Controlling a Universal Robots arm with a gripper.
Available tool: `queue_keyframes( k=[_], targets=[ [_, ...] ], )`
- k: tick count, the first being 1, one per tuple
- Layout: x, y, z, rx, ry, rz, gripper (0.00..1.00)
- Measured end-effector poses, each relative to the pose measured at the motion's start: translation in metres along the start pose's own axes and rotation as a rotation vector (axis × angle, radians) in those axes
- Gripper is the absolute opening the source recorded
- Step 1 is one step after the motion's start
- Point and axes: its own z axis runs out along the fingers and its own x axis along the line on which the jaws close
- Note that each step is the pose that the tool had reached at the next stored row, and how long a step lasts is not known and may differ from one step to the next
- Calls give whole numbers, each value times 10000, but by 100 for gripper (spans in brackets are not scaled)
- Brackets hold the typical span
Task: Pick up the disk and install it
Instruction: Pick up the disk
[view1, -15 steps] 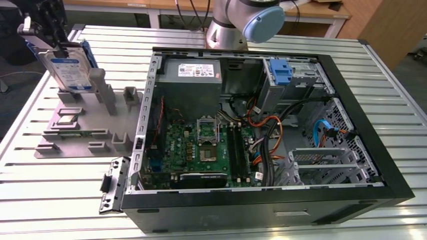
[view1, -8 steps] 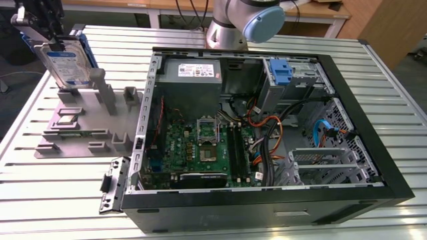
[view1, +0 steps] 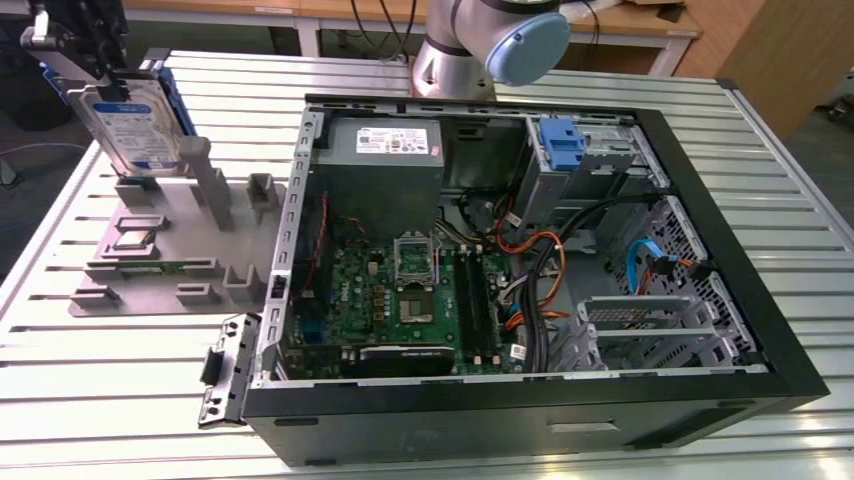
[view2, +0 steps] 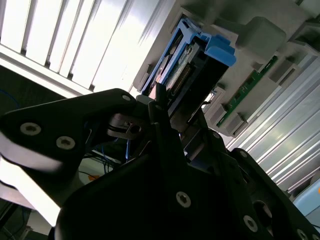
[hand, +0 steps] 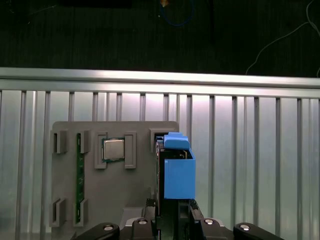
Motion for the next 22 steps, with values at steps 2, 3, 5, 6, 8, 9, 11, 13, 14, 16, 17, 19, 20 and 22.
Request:
queue_keyframes(
  k=[2, 3, 5, 6, 8, 9, 11, 13, 14, 16, 17, 19, 20, 22],
  targets=[
    [0, 0, -2, 0, 0, 0, 35],
    [0, 0, -3, 0, 0, 0, 35],
    [0, 0, -5, -1, 0, 0, 35],
    [0, 0, -6, -1, 1, 0, 35],
    [-1, 0, -19, -7, 3, 0, 35],
    [-2, 0, -31, -4, 2, 0, 35],
    [-4, 1, -67, -1, 0, 1, 35],
    [-6, 2, -106, -1, 1, 0, 35],
    [-7, 2, -124, -1, 0, 0, 35],
    [-9, 3, -161, -1, 0, 0, 35],
    [-10, 3, -180, 0, 0, 0, 35],
    [-12, 4, -217, 0, 0, 0, 35],
    [-13, 4, -228, -1, 1, 0, 35],
    [-13, 4, -232, 2, -1, 0, 35]
  ],
)
